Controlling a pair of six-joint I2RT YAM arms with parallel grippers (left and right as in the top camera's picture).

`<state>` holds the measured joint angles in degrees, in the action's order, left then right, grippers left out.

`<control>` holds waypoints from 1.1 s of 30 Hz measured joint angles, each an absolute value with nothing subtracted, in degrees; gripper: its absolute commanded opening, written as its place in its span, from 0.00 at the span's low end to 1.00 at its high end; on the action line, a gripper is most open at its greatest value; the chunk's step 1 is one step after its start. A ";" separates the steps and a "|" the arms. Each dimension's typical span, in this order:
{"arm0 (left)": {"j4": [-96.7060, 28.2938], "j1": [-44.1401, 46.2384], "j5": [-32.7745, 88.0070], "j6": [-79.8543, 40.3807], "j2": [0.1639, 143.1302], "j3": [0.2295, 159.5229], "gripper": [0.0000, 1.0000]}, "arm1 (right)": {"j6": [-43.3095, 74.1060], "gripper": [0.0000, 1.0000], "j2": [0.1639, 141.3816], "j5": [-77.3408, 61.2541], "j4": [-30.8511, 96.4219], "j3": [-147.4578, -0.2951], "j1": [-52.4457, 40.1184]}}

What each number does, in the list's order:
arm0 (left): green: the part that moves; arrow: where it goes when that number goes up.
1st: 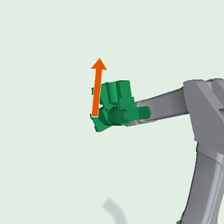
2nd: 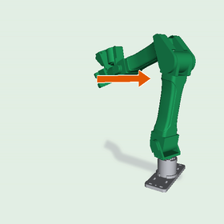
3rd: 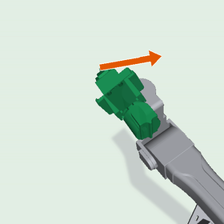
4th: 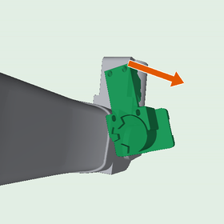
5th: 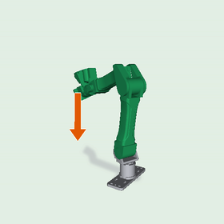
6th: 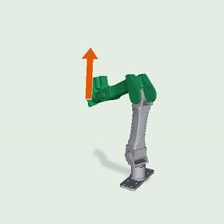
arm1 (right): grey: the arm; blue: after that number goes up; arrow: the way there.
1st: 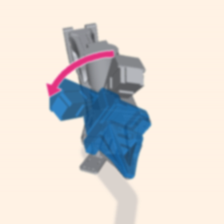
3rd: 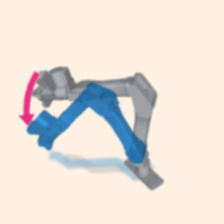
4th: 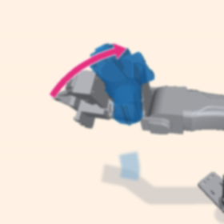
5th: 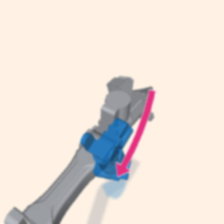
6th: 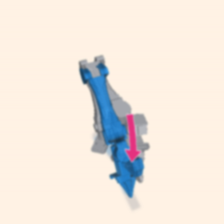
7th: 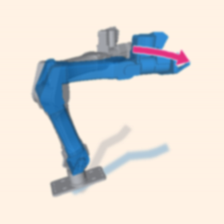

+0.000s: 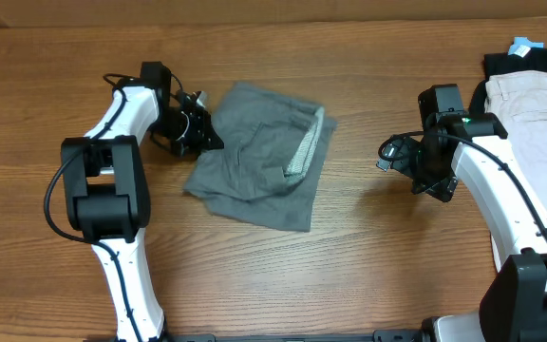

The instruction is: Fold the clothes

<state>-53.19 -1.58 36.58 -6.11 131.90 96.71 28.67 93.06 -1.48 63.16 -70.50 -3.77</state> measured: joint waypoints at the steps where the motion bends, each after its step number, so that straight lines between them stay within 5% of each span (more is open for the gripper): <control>1: -52.31 -1.98 36.27 -7.81 131.90 96.71 0.05 | 28.64 1.00 93.06 -1.48 63.18 -70.50 -3.79; 8: -45.28 -8.19 33.08 -20.47 131.87 96.71 0.16 | 28.67 1.00 93.06 -1.48 63.16 -70.50 -3.77; 29: -42.41 -43.99 25.43 -48.71 130.76 96.86 0.16 | 28.62 1.00 93.06 -1.45 63.18 -70.50 -3.77; 33: -42.54 -44.23 24.99 -53.98 130.72 96.86 0.35 | 28.62 1.00 93.06 -1.48 63.16 -70.50 -3.79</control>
